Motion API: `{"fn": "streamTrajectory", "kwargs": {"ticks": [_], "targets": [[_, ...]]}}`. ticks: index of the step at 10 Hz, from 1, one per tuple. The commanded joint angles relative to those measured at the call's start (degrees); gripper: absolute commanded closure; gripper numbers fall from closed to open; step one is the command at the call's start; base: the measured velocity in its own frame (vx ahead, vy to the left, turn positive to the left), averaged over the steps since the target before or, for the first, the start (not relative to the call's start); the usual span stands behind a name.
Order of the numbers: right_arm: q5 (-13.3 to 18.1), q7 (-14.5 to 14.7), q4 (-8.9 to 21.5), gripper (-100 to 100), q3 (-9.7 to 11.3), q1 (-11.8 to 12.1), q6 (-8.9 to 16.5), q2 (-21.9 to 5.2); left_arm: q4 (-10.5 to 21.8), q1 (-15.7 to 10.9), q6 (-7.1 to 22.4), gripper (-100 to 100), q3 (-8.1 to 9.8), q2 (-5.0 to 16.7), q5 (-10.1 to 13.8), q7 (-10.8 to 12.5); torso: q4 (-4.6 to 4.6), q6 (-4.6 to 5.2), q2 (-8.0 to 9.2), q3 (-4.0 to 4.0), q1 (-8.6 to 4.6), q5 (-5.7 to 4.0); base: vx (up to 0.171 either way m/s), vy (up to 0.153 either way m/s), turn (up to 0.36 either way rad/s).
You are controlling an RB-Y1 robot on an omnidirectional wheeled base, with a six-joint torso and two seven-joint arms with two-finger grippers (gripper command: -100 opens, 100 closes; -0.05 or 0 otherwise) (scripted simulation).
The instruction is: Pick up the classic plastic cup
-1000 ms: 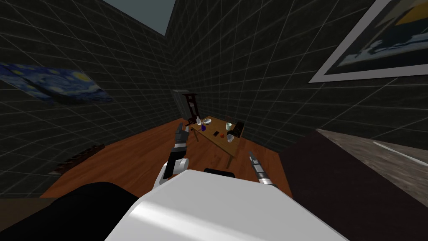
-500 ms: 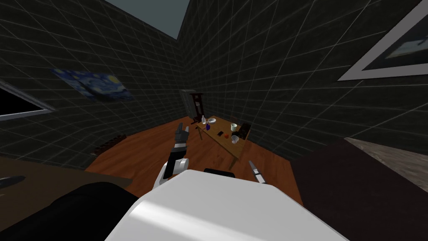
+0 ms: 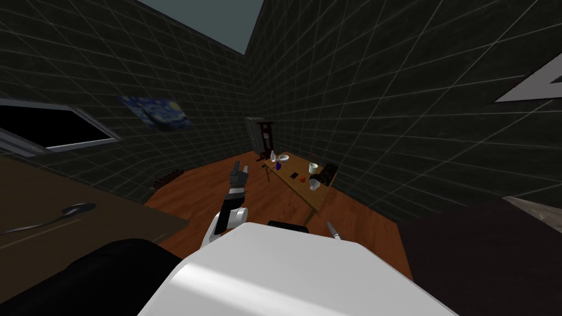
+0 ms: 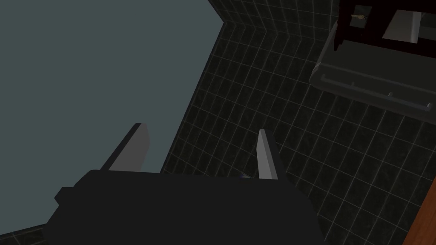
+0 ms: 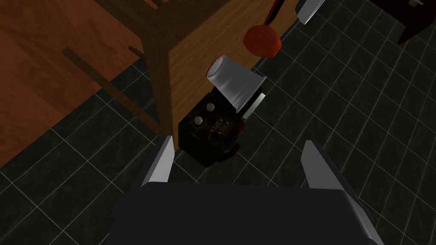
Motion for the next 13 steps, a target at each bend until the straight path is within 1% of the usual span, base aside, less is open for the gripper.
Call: {"fn": "streamTrajectory", "kwargs": {"ticks": [1, 2, 3, 4, 5, 6, 7, 8, 9, 10, 11, 12, 13], "targets": [[2.6, -0.2, 2.9, -100, -0.1, 0.8, -0.9, -2.0, 0.0, 0.0, 0.0, 0, 0.0, 0.0, 0.0, 0.0, 0.0, 0.0, 0.0, 0.0, 0.0, 0.0, -0.009, 0.033, 0.352], [2.6, -0.2, 3.5, -100, -0.1, 0.8, -0.9, -2.0, 0.0, 0.0, 0.0, 0, -0.01, 0.0, 0.0, 0.0, 0.0, -0.05, 0.0, 0.0, 0.03, 0.01, -0.011, 0.026, 0.188], [2.6, -0.2, 5.0, -100, -0.1, 0.8, -0.9, -2.0, 0.0, 0.0, 0.0, 0, 0.0, 0.0, 0.0, 0.0, 0.0, 0.01, 0.01, 0.0, 0.02, 0.0, -0.006, 0.013, -0.042], [4.9, -0.4, 7.2, -100, -0.1, 1.3, -1.5, -3.8, 0.0, 0.0, 0.0, 0, 0.01, 0.0, 0.0, 0.0, 0.0, 0.03, 0.0, 0.0, -0.01, 0.0, -0.014, 0.032, 0.382], [4.9, -0.4, 8.6, -100, -0.1, 1.3, -1.5, -3.8, 0.0, 0.0, 0.0, 0, -0.01, 0.0, 0.0, 0.0, 0.01, -0.06, 0.01, 0.01, 0.02, 0.01, -0.008, 0.021, 0.186], [7.3, -0.5, 10.9, -100, -0.1, 1.8, -2.0, -5.6, 0.0, 0.0, 0.0, 0, 0.0, 0.0, 0.0, 0.0, 0.0, 0.03, 0.02, 0.01, 0.01, 0.0, -0.01, 0.039, 0.324], [7.3, -0.5, 12.3, -100, -0.1, 1.8, -2.0, -5.6, 0.0, 0.0, 0.0, 0, -0.01, 0.0, 0.0, 0.0, 0.0, -0.03, 0.02, 0.01, 0.04, 0.01, -0.009, 0.028, 0.159], [9.7, -0.8, 14.6, -100, -0.1, 2.2, -2.5, -7.5, 0.0, 0.0, 0.0, 0, 0.0, 0.0, 0.0, 0.0, 0.0, 0.02, 0.01, 0.01, 0.01, 0.01, -0.014, 0.042, 0.341], [9.7, -0.8, 15.9, -100, -0.1, 2.2, -2.5, -7.5, 0.0, 0.0, 0.0, 0, -0.01, 0.0, 0.0, 0.0, 0.01, -0.03, 0.03, 0.02, 0.05, 0.02, -0.011, 0.028, 0.213], [12.1, -1.0, 17.7, -100, -0.2, 2.4, -3.0, -9.5, 0.0, 0.0, 0.0, 0, 0.0, 0.0, 0.0, 0.0, 0.01, 0.02, 0.02, 0.01, 0.02, 0.01, -0.01, 0.044, 0.374], [12.1, -1.0, 19.5, -100, -0.2, 2.4, -3.0, -9.5, 0.0, 0.0, 0.0, 0, 0.0, 0.0, 0.0, 0.0, 0.01, -0.04, 0.01, 0.01, 0.05, 0.02, -0.005, 0.029, 0.205], [14.5, -1.3, 22.0, -100, -0.2, 2.6, -3.5, -11.5, 0.0, 0.0, 0.0, 0, 0.01, 0.0, 0.0, 0.0, 0.0, 0.02, 0.0, 0.0, 0.01, 0.01, -0.007, 0.036, 0.35], [14.5, -1.3, 23.1, -100, -0.2, 2.6, -3.5, -11.5, 0.0, 0.0, 0.0, 0, 0.0, 0.0, 0.0, 0.0, 0.0, -0.02, 0.01, 0.01, 0.02, 0.02, -0.006, 0.025, 0.206]]}}
